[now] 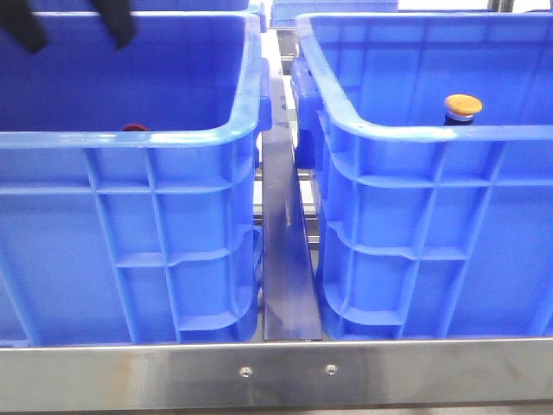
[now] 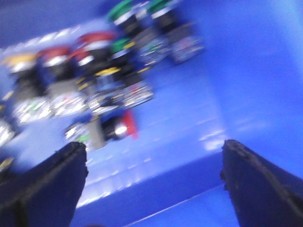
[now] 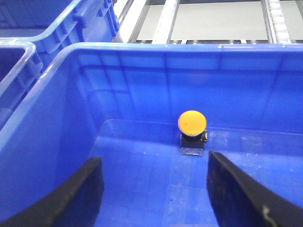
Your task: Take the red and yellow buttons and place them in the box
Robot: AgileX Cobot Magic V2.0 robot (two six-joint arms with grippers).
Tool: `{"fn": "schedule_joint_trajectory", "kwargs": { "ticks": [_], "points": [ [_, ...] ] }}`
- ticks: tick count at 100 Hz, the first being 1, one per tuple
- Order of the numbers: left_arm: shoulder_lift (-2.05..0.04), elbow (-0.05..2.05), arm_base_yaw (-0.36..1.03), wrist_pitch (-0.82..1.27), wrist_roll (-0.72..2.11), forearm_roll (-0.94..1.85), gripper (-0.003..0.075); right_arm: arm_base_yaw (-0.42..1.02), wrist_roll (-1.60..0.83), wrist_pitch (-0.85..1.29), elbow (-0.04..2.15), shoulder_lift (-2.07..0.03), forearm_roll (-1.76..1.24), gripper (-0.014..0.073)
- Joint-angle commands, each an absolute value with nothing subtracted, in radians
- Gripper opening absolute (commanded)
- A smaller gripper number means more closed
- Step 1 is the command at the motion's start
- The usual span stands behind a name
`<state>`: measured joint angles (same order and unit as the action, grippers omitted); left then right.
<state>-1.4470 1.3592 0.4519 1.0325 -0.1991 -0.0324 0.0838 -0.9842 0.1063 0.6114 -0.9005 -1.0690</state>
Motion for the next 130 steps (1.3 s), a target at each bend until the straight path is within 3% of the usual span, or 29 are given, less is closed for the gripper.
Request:
{"fn": "schedule_joint_trajectory", "kwargs": {
  "ticks": [1, 58, 108, 118, 130],
  "points": [
    [-1.451, 1.403, 0.408, 1.040, -0.216, -0.007, 0.0554, 0.079, -0.989, 0.082, 0.636, -0.884, -1.073, 0.0493],
    [-1.716, 1.553, 0.355, 1.051, -0.183, 0.037, 0.0554, 0.079, -0.989, 0.082, 0.636, -0.884, -1.073, 0.0493],
    [-1.817, 1.560, 0.355, 0.979, -0.183, 0.025, 0.0552, 0.079, -0.989, 0.082, 0.636, -0.884, -1.073, 0.0493],
    [-1.817, 1.560, 0.355, 0.979, -0.183, 0.025, 0.0517, 0.079, -0.989, 0.082, 0.636, -0.884, -1.073, 0.0493],
    [-1.817, 1.560, 0.355, 0.983, -0.183, 0.025, 0.0409, 0.079, -0.989, 0.084, 0.636, -0.884, -1.073, 0.0493]
  ]
}}
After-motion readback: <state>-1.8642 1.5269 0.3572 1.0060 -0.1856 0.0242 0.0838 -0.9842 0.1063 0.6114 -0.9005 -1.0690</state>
